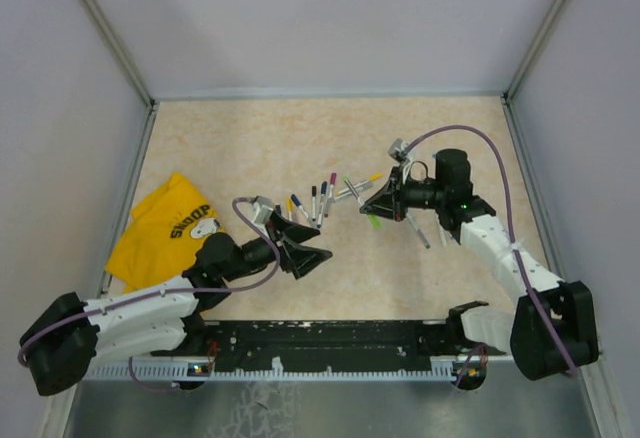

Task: Open the pen caps
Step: Pick up the pen from the center of the board, then adjust the pen.

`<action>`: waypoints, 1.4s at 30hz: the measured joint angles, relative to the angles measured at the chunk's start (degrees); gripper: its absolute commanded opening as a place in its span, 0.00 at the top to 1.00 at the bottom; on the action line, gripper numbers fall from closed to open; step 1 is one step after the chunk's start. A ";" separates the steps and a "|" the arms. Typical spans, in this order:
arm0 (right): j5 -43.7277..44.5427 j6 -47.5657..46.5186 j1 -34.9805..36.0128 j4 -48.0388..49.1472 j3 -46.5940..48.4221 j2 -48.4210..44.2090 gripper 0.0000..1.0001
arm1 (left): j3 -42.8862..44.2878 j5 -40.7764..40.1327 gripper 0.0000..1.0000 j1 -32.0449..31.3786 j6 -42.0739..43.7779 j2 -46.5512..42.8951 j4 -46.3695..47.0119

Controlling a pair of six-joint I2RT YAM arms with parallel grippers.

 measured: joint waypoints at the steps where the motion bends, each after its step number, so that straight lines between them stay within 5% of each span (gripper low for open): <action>1: -0.22 0.92 -0.17 0.63 -0.20 0.00 1.00 | -0.24 -0.24 0.07 -0.26 0.00 0.39 0.57; 42: -0.70 20.28 -1.68 13.97 -2.99 4.90 1.00 | 0.61 -11.34 0.09 -6.10 -5.77 26.05 22.40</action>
